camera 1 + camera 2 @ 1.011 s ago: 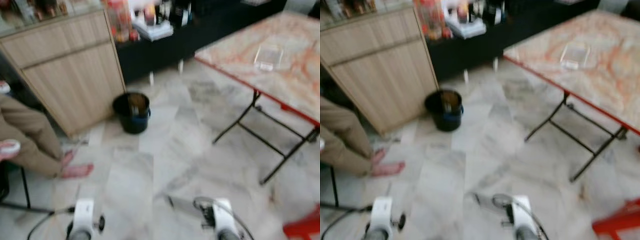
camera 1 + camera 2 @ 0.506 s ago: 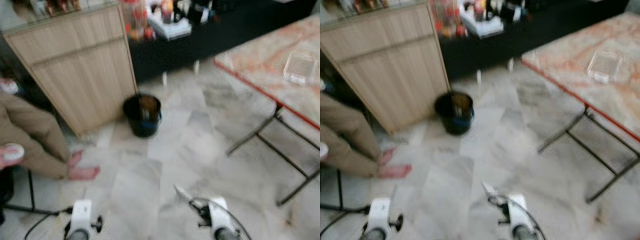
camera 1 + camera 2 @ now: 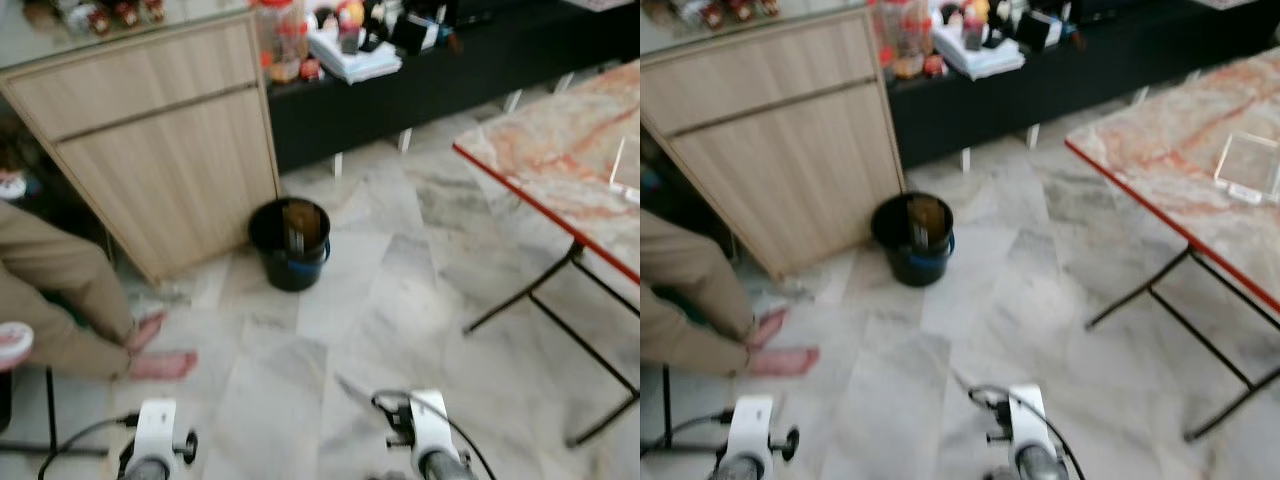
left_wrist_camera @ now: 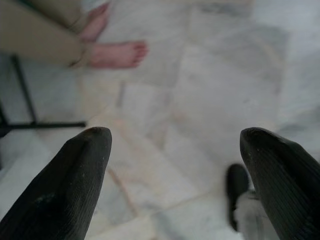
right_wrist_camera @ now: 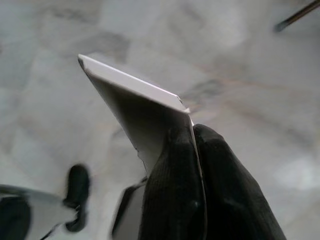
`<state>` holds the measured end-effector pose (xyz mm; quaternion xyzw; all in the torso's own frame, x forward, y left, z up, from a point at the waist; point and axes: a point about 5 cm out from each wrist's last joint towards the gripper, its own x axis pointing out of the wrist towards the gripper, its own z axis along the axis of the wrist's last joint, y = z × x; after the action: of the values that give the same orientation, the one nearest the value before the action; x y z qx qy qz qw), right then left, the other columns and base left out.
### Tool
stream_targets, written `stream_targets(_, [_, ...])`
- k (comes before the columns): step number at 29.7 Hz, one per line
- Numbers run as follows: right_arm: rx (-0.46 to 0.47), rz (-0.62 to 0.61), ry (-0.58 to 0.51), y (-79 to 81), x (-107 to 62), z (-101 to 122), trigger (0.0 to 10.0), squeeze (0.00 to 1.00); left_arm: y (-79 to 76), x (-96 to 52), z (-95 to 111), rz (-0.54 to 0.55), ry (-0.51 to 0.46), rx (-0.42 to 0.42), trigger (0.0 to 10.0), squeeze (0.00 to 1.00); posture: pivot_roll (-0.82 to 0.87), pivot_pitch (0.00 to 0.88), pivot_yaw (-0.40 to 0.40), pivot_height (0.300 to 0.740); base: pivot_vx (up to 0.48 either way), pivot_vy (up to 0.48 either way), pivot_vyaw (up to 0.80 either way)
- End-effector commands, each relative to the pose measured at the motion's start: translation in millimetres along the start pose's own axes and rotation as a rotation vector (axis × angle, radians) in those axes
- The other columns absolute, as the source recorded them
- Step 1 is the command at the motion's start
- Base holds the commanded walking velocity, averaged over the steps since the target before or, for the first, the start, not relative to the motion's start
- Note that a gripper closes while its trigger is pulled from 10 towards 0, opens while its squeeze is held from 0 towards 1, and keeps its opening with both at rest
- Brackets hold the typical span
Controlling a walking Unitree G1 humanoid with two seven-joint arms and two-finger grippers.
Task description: Picking trash to rubbish bin
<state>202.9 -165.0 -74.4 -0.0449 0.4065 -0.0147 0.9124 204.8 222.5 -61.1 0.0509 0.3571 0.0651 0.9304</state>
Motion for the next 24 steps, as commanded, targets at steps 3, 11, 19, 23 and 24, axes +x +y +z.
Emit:
stream_targets(3, [0.033,0.003,-0.004,6.1,0.2,2,10.0,0.0,8.5,1.2,2,0.006,0.015,0.03,10.0,0.0,0.11,0.128,0.073,0.74,0.409,0.0,0.0])
stream_targets(11, [0.057,-0.002,-0.005,9.4,0.8,4,10.0,0.0,13.5,4.6,13,0.001,0.001,0.054,10.0,0.0,0.11,0.095,0.099,0.74,0.406,0.0,0.0])
stream_targets(19, [0.055,0.015,-0.011,11.4,0.9,5,10.0,0.0,16.1,5.4,16,0.006,-0.002,0.056,10.0,0.0,0.11,0.077,0.097,0.74,0.407,0.0,0.0])
stream_targets(23, [0.012,0.024,-0.007,9.4,1.0,5,10.0,0.0,16.9,5.1,15,0.022,-0.005,0.035,10.0,0.0,0.13,0.072,0.076,0.74,0.405,0.0,0.0])
stream_targets(24, [0.012,0.025,-0.007,9.3,1.0,5,10.0,0.0,17.3,4.8,14,0.025,-0.004,0.031,10.0,0.0,0.13,0.073,0.073,0.74,0.409,0.0,0.0])
